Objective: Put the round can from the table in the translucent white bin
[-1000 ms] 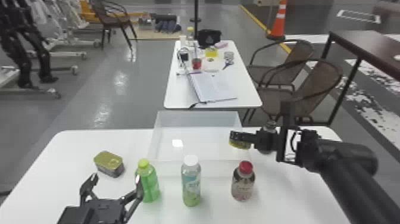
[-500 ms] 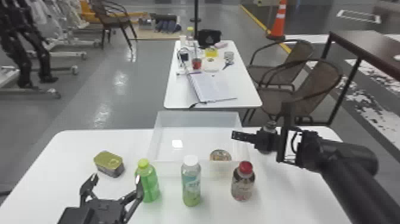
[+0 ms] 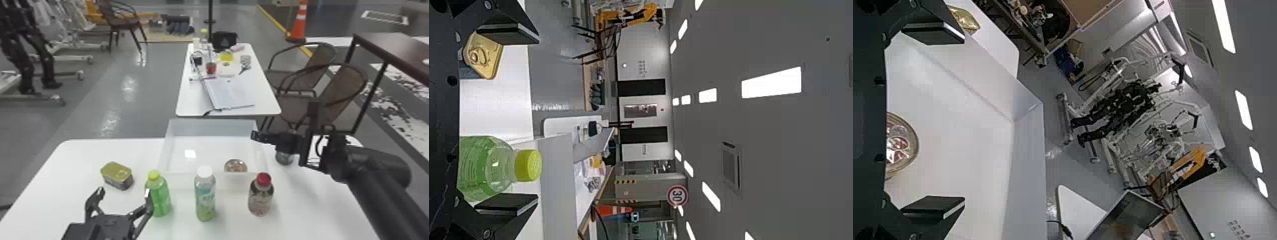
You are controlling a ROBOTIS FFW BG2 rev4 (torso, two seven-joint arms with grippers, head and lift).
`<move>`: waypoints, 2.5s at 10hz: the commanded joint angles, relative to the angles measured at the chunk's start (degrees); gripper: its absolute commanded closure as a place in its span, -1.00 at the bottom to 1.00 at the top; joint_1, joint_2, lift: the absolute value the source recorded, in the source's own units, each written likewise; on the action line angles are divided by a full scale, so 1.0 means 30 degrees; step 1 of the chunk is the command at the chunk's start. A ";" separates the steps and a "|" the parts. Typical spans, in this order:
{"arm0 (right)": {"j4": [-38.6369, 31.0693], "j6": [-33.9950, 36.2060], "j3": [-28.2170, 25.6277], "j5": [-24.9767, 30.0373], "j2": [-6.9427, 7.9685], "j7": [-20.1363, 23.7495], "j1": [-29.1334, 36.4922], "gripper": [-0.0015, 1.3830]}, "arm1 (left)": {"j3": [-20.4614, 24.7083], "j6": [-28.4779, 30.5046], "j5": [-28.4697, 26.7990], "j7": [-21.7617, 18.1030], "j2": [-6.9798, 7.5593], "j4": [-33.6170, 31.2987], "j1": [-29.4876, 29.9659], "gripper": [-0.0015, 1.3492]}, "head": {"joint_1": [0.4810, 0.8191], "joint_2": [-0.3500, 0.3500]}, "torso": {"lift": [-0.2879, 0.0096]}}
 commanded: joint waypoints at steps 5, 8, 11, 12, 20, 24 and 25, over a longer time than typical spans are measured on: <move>-1.1893 -0.3829 -0.1517 0.1013 0.0303 -0.6228 0.7992 -0.83 | -0.0058 0.0214 0.0033 0.0000 -0.0050 -0.0108 0.0077 -0.74 | -0.60 0.00 | 0.26; -1.5438 -0.8165 -0.1517 0.1745 0.1387 -0.8924 1.3500 -0.95 | -0.0029 0.0126 -0.0054 0.0000 -0.0050 -0.0108 -0.0011 -0.74 | -0.60 0.00 | 0.26; -1.7343 -1.1095 -0.1429 0.2888 0.2061 -1.1473 1.7983 -0.93 | 0.0059 0.0068 -0.0054 0.0000 -0.0050 -0.0137 0.0106 -0.74 | -0.60 0.00 | 0.26; -1.8046 -1.1388 -0.1488 0.3064 0.2312 -1.2117 1.9096 -0.93 | 0.0118 0.0068 -0.0054 0.0000 -0.0050 -0.0137 0.0252 -0.74 | -0.60 0.00 | 0.26; -1.9247 -1.0831 -0.0814 0.4353 0.1768 -1.1883 2.0678 -0.89 | 0.0264 -0.0049 -0.0230 0.0029 -0.0050 -0.0371 0.0428 -0.74 | -0.60 0.00 | 0.26; -1.9452 -1.2238 -0.0814 0.5232 0.2236 -1.3377 2.1147 -0.89 | 0.0206 0.0126 -0.0377 0.0088 -0.0050 -0.0459 0.0428 -0.74 | -0.60 0.00 | 0.26; -1.9481 -1.2413 -0.0814 0.5232 0.2236 -1.3670 2.1235 -0.89 | 0.0206 0.0331 -0.0406 0.0088 -0.0050 -0.0518 0.0428 -0.74 | -0.60 0.00 | 0.26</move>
